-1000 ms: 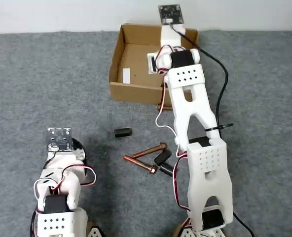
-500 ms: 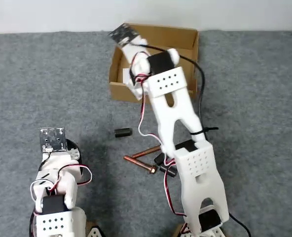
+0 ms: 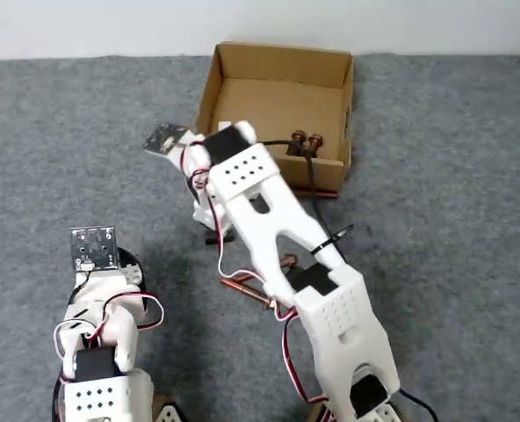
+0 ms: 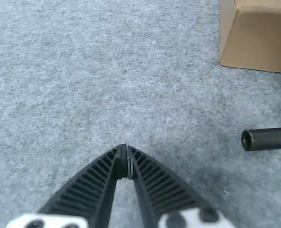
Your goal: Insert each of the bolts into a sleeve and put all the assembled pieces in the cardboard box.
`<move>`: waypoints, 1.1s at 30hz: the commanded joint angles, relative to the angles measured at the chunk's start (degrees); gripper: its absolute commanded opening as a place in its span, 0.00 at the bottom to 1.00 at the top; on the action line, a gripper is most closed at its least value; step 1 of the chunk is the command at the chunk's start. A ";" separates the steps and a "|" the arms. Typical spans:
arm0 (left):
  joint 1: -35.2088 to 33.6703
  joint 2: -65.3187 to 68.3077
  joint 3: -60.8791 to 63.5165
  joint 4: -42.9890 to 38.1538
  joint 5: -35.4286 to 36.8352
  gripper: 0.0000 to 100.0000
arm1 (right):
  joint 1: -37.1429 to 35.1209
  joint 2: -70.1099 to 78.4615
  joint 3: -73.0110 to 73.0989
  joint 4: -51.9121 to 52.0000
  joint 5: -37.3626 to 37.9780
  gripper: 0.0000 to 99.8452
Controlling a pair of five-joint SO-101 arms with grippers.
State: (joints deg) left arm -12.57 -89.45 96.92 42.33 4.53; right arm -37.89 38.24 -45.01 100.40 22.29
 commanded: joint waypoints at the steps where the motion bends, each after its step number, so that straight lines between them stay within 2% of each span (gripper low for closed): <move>1: -0.35 -0.09 -0.13 -1.67 -0.35 0.00 | -1.54 0.22 0.00 -0.75 1.41 0.24; 7: -0.35 -0.09 -0.13 -1.67 -0.35 0.00 | -2.07 5.14 -0.18 -4.88 5.36 0.24; 11: -0.35 -0.09 -0.13 -1.67 -0.35 0.00 | -2.95 7.87 -0.18 -5.32 5.36 0.24; 19: -0.35 0.00 -0.13 -1.67 -0.35 0.00 | -2.68 14.55 -0.18 -13.23 5.45 0.23; 22: -0.35 0.00 -0.13 -1.67 -0.35 0.00 | -2.68 16.48 -0.18 -13.58 5.45 0.16; 25: -0.26 0.00 -0.13 -1.67 -0.35 0.00 | -2.68 17.01 -0.18 -13.41 5.10 0.01; 28: -0.26 0.09 -0.13 -1.67 -0.35 0.00 | -2.33 15.96 -0.18 -12.18 5.01 0.03; 33: -0.26 0.09 -0.13 -1.67 -0.35 0.00 | -1.89 12.00 -0.18 -8.13 3.25 0.01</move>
State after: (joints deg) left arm -12.57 -89.45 96.92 42.24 4.53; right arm -39.56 53.54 -45.63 88.35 27.12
